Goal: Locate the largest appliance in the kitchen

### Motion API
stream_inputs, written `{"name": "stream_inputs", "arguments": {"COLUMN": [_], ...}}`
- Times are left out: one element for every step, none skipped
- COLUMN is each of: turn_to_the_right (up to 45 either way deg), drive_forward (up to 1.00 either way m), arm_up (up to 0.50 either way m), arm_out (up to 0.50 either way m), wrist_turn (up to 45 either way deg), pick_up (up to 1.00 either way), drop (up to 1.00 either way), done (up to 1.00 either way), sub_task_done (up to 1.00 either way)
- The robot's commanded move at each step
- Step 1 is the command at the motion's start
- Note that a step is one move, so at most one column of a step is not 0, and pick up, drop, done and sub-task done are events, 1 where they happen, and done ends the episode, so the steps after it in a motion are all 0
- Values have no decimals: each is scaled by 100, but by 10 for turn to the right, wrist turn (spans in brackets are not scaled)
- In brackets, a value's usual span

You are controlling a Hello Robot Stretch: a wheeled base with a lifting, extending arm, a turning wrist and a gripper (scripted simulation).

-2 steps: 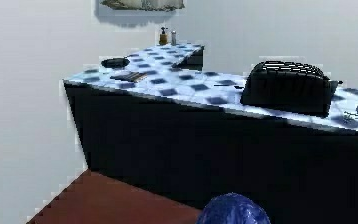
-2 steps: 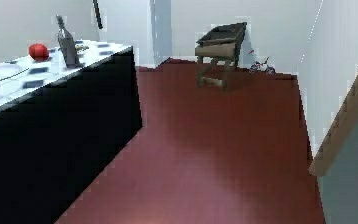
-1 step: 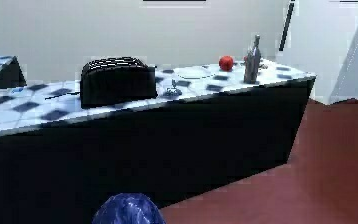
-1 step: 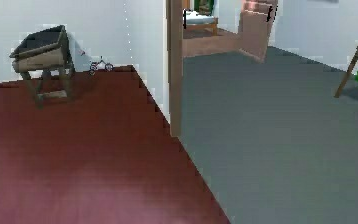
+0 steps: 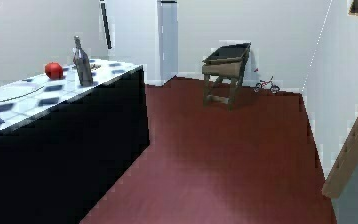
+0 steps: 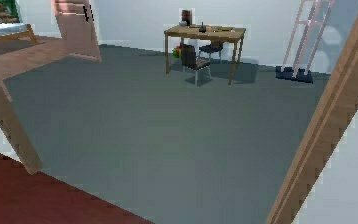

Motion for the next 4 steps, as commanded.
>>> {"name": "stream_inputs", "arguments": {"turn_to_the_right": [30, 0, 30, 0], "drive_forward": [0, 45, 0, 100], "arm_up": [0, 0, 0, 0], "arm_out": [0, 0, 0, 0], "wrist_turn": [0, 0, 0, 0], "pick_up": [0, 0, 0, 0], "drop": [0, 0, 0, 0], "done": [0, 0, 0, 0], "sub_task_done": [0, 0, 0, 0]}}
